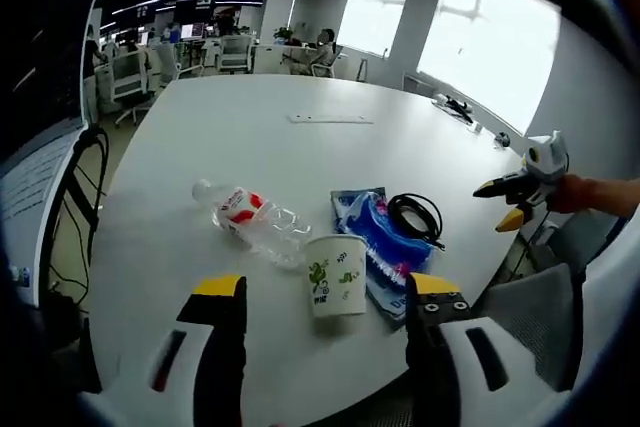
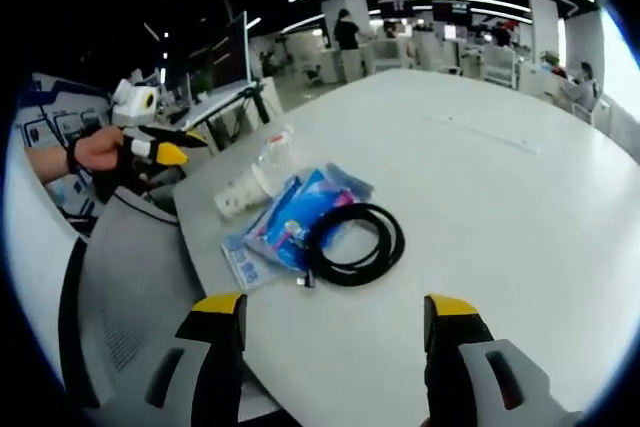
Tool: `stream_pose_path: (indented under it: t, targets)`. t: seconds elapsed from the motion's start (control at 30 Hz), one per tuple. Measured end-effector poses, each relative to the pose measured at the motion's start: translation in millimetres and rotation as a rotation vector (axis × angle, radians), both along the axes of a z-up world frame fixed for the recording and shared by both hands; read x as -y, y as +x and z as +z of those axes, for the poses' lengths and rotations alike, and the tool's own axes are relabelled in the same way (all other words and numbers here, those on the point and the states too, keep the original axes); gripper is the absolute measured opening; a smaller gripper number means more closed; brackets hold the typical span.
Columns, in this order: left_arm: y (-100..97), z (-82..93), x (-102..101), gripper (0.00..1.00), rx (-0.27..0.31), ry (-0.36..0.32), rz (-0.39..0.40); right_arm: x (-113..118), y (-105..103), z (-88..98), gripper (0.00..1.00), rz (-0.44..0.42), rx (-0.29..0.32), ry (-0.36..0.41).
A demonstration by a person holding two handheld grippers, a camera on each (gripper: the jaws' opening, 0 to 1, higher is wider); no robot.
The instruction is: Arrange the tabletop items into an orderly group along one side of the table until the central work area is clear of visible clutter.
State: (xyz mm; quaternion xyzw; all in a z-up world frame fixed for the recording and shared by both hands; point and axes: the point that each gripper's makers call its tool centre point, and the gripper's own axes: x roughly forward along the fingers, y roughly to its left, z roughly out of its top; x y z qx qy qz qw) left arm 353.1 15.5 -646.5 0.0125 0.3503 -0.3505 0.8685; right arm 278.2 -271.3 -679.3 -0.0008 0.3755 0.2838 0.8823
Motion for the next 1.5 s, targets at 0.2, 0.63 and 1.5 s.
stream_pose_path:
  t: [0.2,0.63,1.5]
  targets:
    - [-1.6,-1.6,0.7,0.63,-0.005,0.007,-0.004,1.8,-1.0,-0.2,0.74,-0.003,-0.002,0.001]
    - [-1.6,-2.2,2.7,0.63,-0.008,-0.003,0.002,0.9,-5.0,-2.5,0.73,-0.003,-0.01,0.0]
    - [6.8,-6.1,0.1,0.61,-0.027,-0.028,0.049,-4.2,-9.8,-1.7,0.72,-0.013,-0.017,-0.002]
